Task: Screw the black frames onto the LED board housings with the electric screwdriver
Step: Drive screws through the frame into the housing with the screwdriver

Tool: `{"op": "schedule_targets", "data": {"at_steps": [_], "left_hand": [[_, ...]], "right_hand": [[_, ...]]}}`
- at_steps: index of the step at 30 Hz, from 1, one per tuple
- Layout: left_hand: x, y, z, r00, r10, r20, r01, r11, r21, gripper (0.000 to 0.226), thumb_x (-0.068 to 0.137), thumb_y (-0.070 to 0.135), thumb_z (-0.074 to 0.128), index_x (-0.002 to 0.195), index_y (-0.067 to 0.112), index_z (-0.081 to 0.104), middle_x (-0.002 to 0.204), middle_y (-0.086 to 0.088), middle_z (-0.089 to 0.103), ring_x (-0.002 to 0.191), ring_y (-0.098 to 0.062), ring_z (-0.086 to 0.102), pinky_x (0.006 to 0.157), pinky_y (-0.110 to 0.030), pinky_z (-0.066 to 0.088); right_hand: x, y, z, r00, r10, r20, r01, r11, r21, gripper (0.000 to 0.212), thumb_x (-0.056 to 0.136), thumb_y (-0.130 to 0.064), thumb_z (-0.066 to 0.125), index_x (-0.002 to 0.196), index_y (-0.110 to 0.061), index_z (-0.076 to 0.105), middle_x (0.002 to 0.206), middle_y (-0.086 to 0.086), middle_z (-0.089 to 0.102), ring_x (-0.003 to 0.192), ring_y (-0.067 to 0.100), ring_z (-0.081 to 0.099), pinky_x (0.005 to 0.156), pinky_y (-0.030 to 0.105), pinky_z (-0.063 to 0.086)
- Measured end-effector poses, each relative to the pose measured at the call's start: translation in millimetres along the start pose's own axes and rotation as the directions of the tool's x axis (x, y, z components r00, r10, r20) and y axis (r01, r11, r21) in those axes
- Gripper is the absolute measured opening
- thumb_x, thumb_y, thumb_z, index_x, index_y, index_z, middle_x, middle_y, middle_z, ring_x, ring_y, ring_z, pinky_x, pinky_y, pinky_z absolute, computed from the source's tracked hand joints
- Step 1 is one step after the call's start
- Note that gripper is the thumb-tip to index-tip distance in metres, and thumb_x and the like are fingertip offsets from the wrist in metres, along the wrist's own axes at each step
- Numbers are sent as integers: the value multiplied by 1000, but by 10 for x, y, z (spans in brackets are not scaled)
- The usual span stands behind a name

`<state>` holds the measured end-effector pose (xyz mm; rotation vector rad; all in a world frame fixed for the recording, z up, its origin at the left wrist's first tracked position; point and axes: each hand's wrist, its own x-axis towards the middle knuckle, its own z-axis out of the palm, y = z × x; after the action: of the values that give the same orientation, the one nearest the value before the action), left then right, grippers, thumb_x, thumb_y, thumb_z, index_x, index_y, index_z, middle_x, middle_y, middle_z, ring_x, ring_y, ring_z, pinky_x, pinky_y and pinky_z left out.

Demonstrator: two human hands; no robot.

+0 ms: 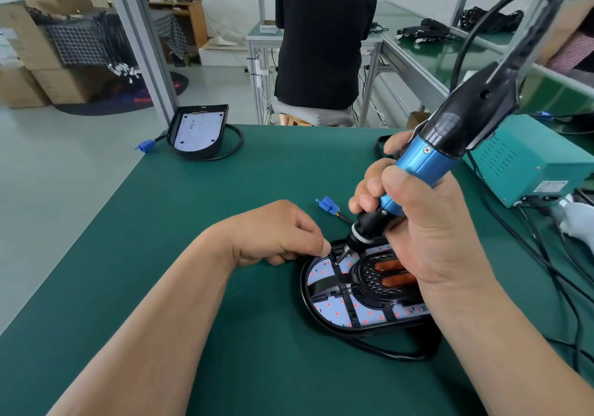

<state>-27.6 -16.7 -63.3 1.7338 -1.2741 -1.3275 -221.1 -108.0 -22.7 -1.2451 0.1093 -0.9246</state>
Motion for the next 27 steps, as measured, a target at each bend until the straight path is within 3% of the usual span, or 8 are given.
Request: {"op": "schedule_targets", "data": {"at_steps": [4,8,11,15,19,23,27], "left_hand": [[-1,-6,-6,1000,-8,2,8,1000,-4,65,75,39,80,95,-18,56,57,3,27,53,-17,19,44,-20,18],[-18,1,-18,1000,-11,18,12,1000,-9,64,77,39,79,97,-17,57,56,6,29,52,-16,20,44,-21,18],[-15,-9,-31,999,-5,38,7,999,-35,61,80,37,79,99,-17,59,56,7,28,51,-15,19,44,-20,17],[-16,-8,-12,999,31,-35,-32,999,-35,24,89,25,75,94,1,77,57,6,28,52,-15,20,45,-20,18],[16,-16,0,992,33,-124,-43,996,-74,30,81,31,79,92,3,77,57,7,31,50,-12,22,45,-20,20],[87,-46,-46,978,23,-208,-74,967,-244,39,84,32,74,100,-3,73,64,3,39,52,-11,23,42,-20,19],[135,-39,-68,974,-45,-220,-66,879,-472,29,96,13,56,116,-2,71,72,1,52,52,-9,29,40,-19,22]], "right_hand": [[1,3,-20,999,7,44,-5,999,-44,29,85,-15,66,112,-23,57,74,4,57,68,25,56,79,44,51],[-16,11,-50,999,-34,43,36,998,-49,44,86,-13,66,129,-22,58,77,4,57,71,25,56,82,46,50],[1,17,-83,997,-63,-53,66,996,60,45,89,-14,65,132,-17,54,79,4,55,72,23,54,83,45,49],[40,-25,-145,987,-79,-143,111,966,233,33,98,-13,60,129,-20,54,84,2,54,76,19,54,86,40,51],[49,-86,-231,977,-85,-196,142,944,299,24,109,-16,48,132,-21,49,88,-1,53,79,16,55,91,39,51],[58,-116,-282,961,-85,-263,168,935,313,25,109,-18,50,134,-20,49,90,-1,53,80,16,55,91,38,50],[56,-99,-294,951,-57,-304,162,929,333,22,108,-17,52,129,-21,53,89,0,54,80,17,55,89,38,51]]}}
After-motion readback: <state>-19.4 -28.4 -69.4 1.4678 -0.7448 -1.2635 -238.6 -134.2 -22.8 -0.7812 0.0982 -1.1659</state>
